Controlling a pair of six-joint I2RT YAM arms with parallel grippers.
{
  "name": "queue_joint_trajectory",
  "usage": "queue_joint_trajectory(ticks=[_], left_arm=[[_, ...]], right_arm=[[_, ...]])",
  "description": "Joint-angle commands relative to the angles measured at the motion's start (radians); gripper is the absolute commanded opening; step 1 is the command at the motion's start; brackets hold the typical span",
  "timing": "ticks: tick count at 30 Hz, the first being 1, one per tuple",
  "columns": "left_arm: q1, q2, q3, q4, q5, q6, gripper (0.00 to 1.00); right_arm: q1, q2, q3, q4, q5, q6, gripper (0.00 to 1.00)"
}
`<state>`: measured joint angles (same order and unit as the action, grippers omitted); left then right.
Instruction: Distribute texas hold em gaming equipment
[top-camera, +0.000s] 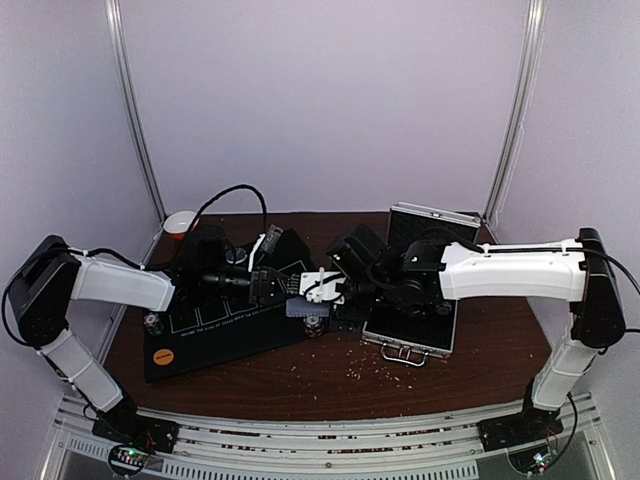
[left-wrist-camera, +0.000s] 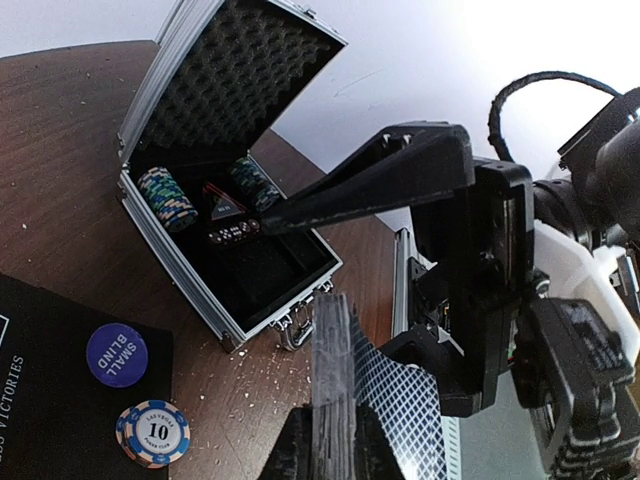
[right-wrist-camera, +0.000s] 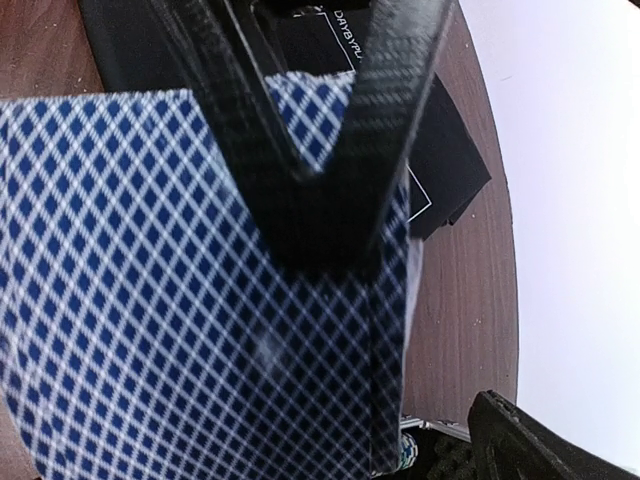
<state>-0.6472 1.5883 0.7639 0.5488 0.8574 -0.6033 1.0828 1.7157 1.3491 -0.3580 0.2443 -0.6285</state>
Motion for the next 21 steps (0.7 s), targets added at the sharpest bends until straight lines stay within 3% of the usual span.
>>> queue_joint_trajectory(ticks=[1,9,19,21], left_arm=[[-0.002,-0.028,0.025,0.013,0.042,0.034,0.0],[-0.002,-0.025,0.023,0.054,0.054,0.002,0.0],[-0.001,-0.011,0.011,0.132,0.067,-0.052,0.0],[-0.001,-0.003,0.012,0.13,0.069,-0.055,0.0]], right_arm=[[-0.007,-0.06,-0.054,0.09,-0.078,-0.007,1.0],[-0.037,-0.036,-0.044,0.13,-0.227,-0.005,0.94],[-0.049,0.024,-0.022,0.126,-0.234,0.003,0.87],[-0.05,0.026,-0.019,0.132,-0.232,0.009,0.78]])
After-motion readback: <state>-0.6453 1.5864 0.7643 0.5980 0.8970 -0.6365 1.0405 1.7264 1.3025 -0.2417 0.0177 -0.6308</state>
